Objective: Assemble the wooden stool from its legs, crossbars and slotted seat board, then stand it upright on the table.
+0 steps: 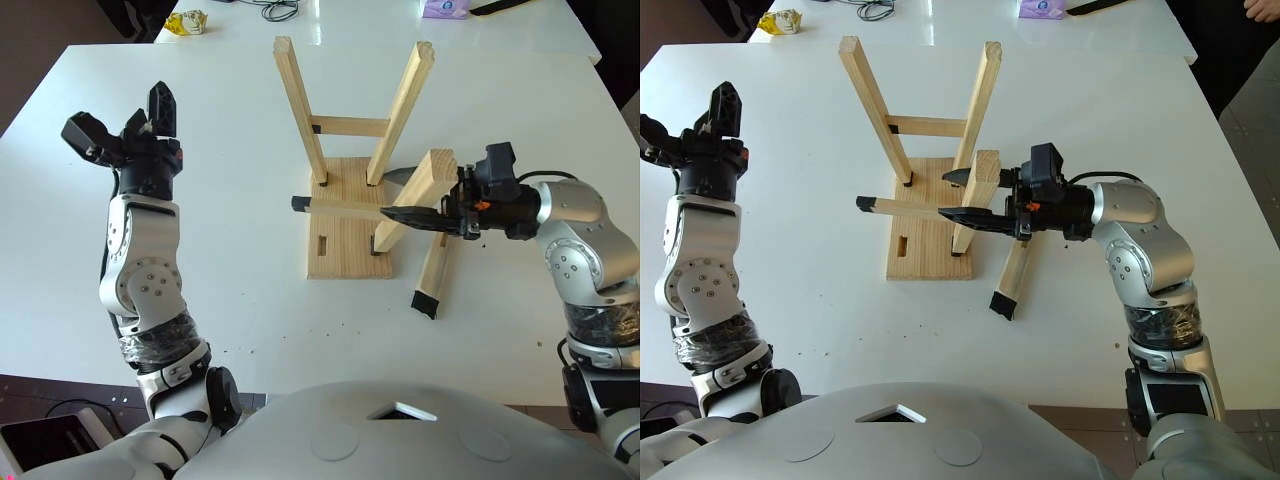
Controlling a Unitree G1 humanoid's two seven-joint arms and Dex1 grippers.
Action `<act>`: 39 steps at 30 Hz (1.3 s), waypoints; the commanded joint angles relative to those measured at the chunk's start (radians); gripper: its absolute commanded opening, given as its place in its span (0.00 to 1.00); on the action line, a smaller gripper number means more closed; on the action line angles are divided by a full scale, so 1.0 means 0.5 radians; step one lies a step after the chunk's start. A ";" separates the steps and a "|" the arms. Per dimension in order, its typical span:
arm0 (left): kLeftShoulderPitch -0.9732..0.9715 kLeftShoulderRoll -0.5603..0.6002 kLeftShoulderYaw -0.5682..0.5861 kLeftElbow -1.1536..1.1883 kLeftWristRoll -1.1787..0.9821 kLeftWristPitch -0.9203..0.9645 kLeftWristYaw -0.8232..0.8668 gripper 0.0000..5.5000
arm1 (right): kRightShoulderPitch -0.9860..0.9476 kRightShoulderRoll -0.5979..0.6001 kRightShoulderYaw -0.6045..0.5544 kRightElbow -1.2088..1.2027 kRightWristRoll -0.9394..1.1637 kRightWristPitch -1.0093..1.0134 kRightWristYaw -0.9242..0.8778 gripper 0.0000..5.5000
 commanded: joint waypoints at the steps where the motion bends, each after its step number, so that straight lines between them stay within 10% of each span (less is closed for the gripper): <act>1: 0.009 0.049 0.037 0.013 -0.006 0.024 -0.007 0.64 | -0.035 -0.066 0.003 0.048 -0.032 0.012 0.050 0.36; 39: 0.401 -0.270 -0.302 -0.490 0.216 -0.039 0.131 0.64 | 0.129 -0.298 0.325 0.014 -0.171 0.157 -0.063 0.36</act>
